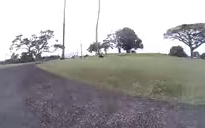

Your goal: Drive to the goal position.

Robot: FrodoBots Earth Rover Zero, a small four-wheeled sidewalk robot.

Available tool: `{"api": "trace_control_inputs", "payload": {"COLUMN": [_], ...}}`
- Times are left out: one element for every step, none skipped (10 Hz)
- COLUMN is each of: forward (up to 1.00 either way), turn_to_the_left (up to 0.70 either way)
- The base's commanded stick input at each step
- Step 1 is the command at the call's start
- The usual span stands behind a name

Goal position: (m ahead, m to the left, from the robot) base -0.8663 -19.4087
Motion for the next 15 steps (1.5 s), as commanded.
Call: {"api": "trace_control_inputs", "payload": {"forward": [0.0,0.0,0.0,0.0,0.0,0.0,0.0,0.0,0.0,0.0,0.0,0.0,0.0,0.0,0.0], "turn_to_the_left": [-0.7,-0.7,-0.7,-0.7,-0.7,-0.7,-0.7,-0.7,-0.7,-0.7,-0.7,-0.7,-0.7,-0.7,-0.7]}}
